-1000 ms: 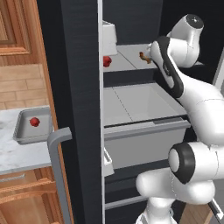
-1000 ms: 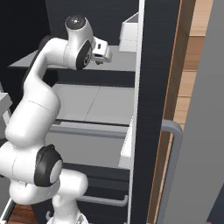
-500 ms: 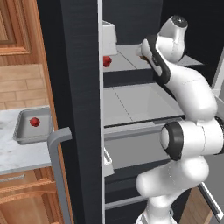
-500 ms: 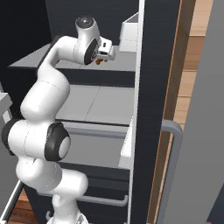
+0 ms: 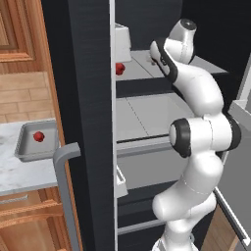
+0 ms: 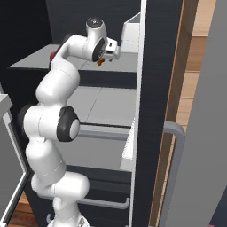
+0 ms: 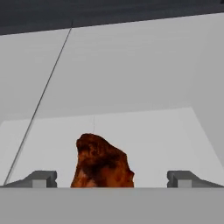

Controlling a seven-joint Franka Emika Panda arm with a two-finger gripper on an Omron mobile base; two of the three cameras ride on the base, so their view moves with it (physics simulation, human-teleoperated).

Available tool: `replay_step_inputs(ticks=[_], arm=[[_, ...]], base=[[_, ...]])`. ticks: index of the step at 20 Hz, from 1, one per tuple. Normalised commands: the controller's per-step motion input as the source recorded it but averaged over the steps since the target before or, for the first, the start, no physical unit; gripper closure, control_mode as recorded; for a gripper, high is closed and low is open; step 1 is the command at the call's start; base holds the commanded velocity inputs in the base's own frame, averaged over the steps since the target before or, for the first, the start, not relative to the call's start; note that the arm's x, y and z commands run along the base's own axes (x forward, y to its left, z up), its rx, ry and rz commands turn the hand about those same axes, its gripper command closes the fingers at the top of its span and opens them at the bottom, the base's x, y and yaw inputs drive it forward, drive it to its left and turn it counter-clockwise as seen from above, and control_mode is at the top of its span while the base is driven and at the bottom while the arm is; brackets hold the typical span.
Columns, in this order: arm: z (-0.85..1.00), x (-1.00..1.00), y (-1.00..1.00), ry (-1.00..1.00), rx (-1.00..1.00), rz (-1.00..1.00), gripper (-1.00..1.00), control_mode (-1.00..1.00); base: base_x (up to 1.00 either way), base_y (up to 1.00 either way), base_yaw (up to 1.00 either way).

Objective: Place one bell pepper and one chicken drumstick in each tupperware on the nearby counter, to pack two identical lunches.

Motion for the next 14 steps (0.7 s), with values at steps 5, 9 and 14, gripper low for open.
replay_step_inputs(ticks=[5, 9, 14], arm=[[-0.18, 0.12, -0.03, 0.05, 0.0, 0.0, -1.0, -1.0], [-0.3, 0.0, 0.0, 0.02, 0.0, 0.0, -1.0, -1.0], [-0.39, -0.01, 0.0, 0.0, -0.01, 0.0, -1.0, -1.0]], base=[[0.0, 0.0, 0.0], [0.0, 0.0, 0.0], [0.0, 0.0, 0.0]])
